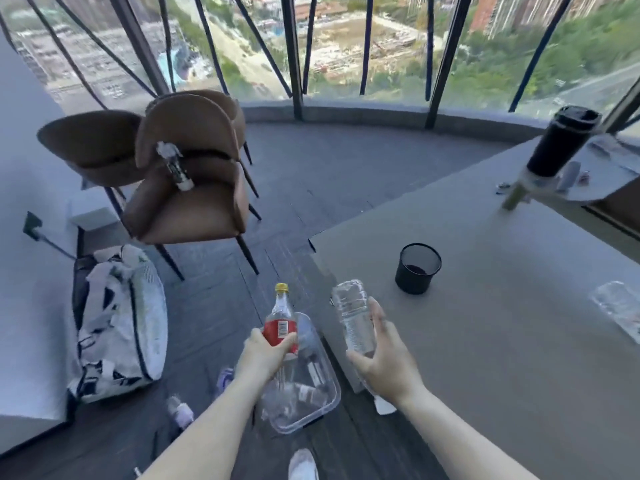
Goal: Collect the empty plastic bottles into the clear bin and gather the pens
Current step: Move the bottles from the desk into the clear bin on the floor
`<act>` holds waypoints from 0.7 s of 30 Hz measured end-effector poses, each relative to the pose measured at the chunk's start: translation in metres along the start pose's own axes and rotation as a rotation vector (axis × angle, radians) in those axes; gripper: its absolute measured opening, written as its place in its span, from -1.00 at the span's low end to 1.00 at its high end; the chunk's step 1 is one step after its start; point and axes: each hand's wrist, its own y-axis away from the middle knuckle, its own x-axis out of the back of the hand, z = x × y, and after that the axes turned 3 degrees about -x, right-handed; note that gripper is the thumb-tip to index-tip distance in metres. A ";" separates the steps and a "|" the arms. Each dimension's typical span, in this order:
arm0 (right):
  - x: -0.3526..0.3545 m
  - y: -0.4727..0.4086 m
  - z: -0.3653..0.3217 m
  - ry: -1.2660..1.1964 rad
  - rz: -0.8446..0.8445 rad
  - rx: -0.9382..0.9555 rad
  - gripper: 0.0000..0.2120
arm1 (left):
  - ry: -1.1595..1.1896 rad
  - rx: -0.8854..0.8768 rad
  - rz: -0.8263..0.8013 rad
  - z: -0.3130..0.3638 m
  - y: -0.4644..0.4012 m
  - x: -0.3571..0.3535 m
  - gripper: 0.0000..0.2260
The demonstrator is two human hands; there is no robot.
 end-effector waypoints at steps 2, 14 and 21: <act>-0.023 -0.015 -0.011 0.028 -0.022 -0.027 -0.12 | -0.035 0.025 -0.059 -0.016 -0.026 0.009 -0.26; -0.117 -0.078 -0.038 0.193 -0.244 -0.169 -0.03 | -0.293 -0.005 -0.384 -0.067 -0.058 0.048 -0.70; -0.131 -0.104 -0.046 0.297 -0.274 -0.193 -0.23 | -0.274 -0.004 -0.340 -0.073 -0.046 0.056 -0.62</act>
